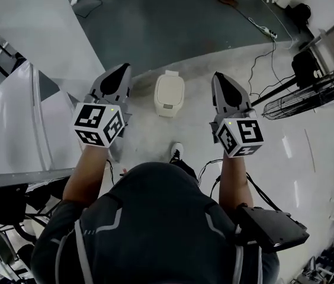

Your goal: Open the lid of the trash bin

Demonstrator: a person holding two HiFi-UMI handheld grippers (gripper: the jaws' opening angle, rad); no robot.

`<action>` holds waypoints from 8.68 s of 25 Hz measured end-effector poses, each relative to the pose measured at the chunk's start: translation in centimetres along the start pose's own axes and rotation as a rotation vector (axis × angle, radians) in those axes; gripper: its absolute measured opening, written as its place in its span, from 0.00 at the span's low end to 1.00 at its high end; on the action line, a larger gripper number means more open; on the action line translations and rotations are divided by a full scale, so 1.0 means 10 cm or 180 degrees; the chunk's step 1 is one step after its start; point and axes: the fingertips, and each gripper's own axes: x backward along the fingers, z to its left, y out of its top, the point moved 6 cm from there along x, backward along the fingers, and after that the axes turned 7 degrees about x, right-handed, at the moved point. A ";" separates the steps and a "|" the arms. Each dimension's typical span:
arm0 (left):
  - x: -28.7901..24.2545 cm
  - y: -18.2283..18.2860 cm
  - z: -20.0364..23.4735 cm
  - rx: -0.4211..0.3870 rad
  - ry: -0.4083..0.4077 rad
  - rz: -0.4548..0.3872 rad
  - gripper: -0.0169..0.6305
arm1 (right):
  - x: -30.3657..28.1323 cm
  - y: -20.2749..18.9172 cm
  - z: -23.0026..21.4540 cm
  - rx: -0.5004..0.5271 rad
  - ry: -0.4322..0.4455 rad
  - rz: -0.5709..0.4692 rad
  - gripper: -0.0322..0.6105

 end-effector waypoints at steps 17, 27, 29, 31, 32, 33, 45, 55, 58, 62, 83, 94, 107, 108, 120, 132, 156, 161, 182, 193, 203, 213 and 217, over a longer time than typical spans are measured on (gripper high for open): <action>-1.43 0.07 -0.19 -0.0203 0.0255 0.0148 0.04 | -0.82 -0.23 -1.30 0.0027 0.0370 -0.0244 0.09; -1.95 -0.13 0.41 -0.0068 0.0221 0.0350 0.04 | -1.46 -0.59 -1.41 -0.0188 0.0293 0.0074 0.10; -2.01 -0.15 0.57 -0.0029 0.0127 0.0354 0.04 | -1.61 -0.62 -1.33 -0.0241 0.0309 0.0099 0.10; -2.06 -0.17 0.73 -0.0034 0.0056 0.0367 0.04 | -1.76 -0.65 -1.23 -0.0228 0.0367 0.0125 0.10; -2.08 -0.18 0.82 -0.0047 0.0035 0.0367 0.04 | -1.85 -0.68 -1.19 -0.0215 0.0383 0.0160 0.10; -2.12 -0.20 0.90 -0.0074 0.0024 0.0356 0.04 | -1.93 -0.71 -1.16 -0.0208 0.0379 0.0209 0.10; -2.50 -1.79 1.68 -0.0401 -0.0029 0.1189 0.10 | -2.58 -2.27 -0.90 -0.0373 0.0331 0.1218 0.20; -2.54 -3.35 1.80 -0.0426 -0.0147 0.1949 0.09 | -2.76 -3.53 -0.67 -0.0324 0.0551 0.1968 0.16; -2.48 -3.77 1.77 -0.0348 -0.0183 0.2116 0.07 | -2.73 -3.86 -0.55 -0.0423 0.0592 0.2085 0.11; -2.48 -4.28 1.66 -0.0147 -0.0225 0.2436 0.07 | -2.62 -4.27 -0.42 -0.0555 0.0652 0.2313 0.10; -2.71 -6.31 1.39 0.0184 -0.0347 0.3255 0.04 | -2.41 -6.43 0.30 -0.0790 0.1065 0.2981 0.10; -2.75 -7.06 1.25 -0.0093 -0.0692 0.3454 0.04 | -2.38 -7.23 0.67 -0.0806 0.1290 0.3129 0.10; -2.75 -7.39 1.26 -0.0112 -0.0635 0.3423 0.04 | -2.32 -7.58 0.81 -0.0657 0.1329 0.3128 0.10; -2.74 -7.39 1.25 -0.0130 -0.0648 0.3425 0.04 | -2.31 -7.57 0.81 -0.0632 0.1327 0.3130 0.10; -2.72 -7.43 1.23 -0.0418 -0.0605 0.3357 0.04 | -2.28 -7.62 0.84 -0.0756 0.1170 0.3083 0.09; -2.62 -6.26 1.16 -0.0151 -0.0444 0.3147 0.04 | -2.16 -6.40 0.46 -0.0967 0.0867 0.2911 0.10; -2.39 -3.02 1.31 0.0110 -0.0468 0.1931 0.04 | -2.30 -3.16 -0.57 -0.0437 0.0678 0.1829 0.10; -2.34 -2.30 1.24 0.0229 -0.0711 0.1594 0.04 | -2.27 -2.44 -0.72 -0.0289 0.0677 0.1606 0.10; -2.14 0.19 1.20 0.0446 -0.1088 0.0000 0.04 | -1.95 -0.13 -1.28 0.0073 0.0114 0.0223 0.09; -2.11 0.38 1.19 0.0084 -0.0711 -0.0114 0.04 | -1.89 0.05 -1.31 0.0059 -0.0091 0.0051 0.09; -2.07 0.49 1.25 -0.0010 -0.0517 -0.0232 0.04 | -1.87 0.13 -1.34 0.0095 -0.0202 -0.0004 0.09; -2.04 0.50 1.25 0.0017 -0.0400 -0.0269 0.04 | -1.83 0.10 -1.37 0.0079 -0.0251 -0.0015 0.09; -2.00 0.56 1.29 0.0144 -0.0269 -0.0383 0.04 | -1.83 0.11 -1.40 0.0081 -0.0276 -0.0022 0.09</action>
